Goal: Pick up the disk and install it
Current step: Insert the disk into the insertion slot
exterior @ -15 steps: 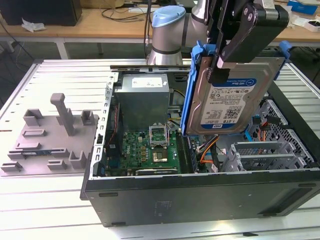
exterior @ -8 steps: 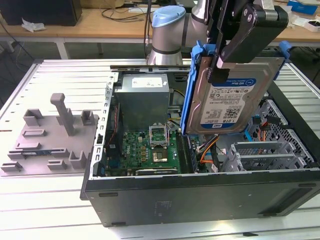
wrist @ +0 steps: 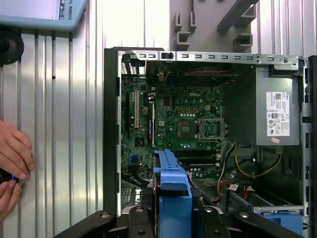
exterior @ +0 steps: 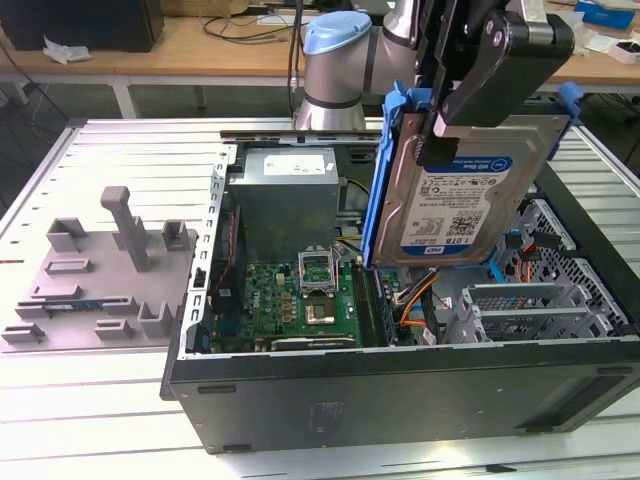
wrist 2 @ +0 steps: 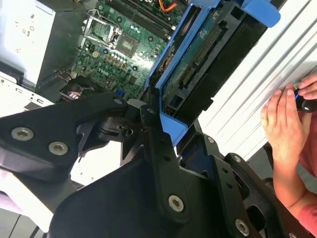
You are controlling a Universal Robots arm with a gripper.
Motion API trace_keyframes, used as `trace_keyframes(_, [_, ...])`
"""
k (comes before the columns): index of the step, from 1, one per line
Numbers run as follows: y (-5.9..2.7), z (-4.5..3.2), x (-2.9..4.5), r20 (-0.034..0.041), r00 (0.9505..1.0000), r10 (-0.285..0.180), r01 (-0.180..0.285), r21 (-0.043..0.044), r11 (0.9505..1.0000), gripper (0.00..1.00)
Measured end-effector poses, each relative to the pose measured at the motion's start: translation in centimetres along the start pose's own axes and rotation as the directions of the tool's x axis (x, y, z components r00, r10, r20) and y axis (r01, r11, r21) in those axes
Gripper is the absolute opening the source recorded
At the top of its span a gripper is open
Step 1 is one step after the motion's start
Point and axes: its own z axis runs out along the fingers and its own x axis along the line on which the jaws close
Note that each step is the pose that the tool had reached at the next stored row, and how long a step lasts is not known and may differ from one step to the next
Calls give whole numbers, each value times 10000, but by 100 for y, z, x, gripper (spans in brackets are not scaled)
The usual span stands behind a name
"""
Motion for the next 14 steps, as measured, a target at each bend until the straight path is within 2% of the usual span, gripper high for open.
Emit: trace_keyframes(14, [-192,-2,6,50,9999,102,-102,5,9999,36])
